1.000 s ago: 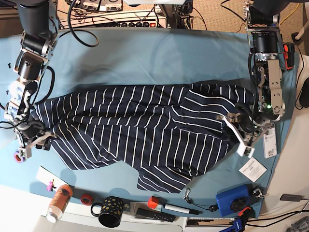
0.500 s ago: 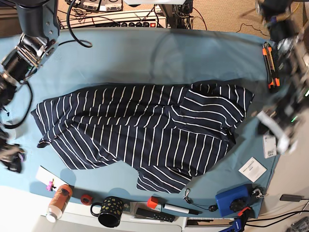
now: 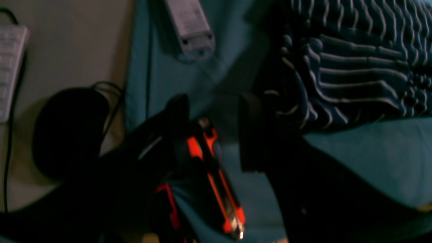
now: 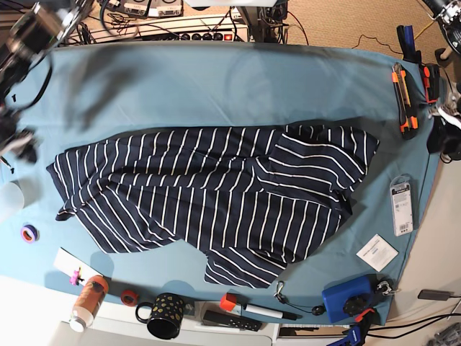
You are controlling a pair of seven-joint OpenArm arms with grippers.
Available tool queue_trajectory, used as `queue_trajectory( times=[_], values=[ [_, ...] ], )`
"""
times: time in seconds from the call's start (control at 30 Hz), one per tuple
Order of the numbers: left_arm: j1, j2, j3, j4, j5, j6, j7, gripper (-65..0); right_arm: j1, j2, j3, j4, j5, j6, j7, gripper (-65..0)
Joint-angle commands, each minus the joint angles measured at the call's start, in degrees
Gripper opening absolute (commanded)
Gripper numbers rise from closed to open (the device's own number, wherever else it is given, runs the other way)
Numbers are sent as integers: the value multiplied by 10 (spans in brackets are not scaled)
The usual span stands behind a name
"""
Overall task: Layout the t-shirt on the table in an organized manner, then fold the t-shirt properly
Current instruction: 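Release the shirt with both grippers and lift them clear, then grasp the shirt edge with the right gripper and drag it outward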
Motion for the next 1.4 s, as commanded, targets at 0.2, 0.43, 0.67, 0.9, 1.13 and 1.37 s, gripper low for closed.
queue_trajectory(
  times=[0.2, 0.43, 0.67, 0.9, 1.13, 1.37],
  values=[
    [12, -8, -4, 9, -14, 0, -10, -401, -29, -29, 1, 7, -56, 1, 87, -448],
    [12, -8, -3, 9, -14, 0, -24, -401, 28, -25, -66, -72, -81, -4, 98, -448],
    [12, -8, -4, 9, -14, 0, -23, -401, 84, -26, -103, -176, -116, -29, 120, -456],
    [12, -8, -3, 9, -14, 0, -23, -401, 89, -25, -101, -137, -100, -30, 61, -650],
    [12, -7, -4, 9, -14, 0, -23, -401, 89, -26, -100, -14, -24, -29, -24, -650],
    [12, -7, -3, 9, -14, 0, -21, -401, 83, -26, -100, -5, -26, -29, -37, -650]
  ],
)
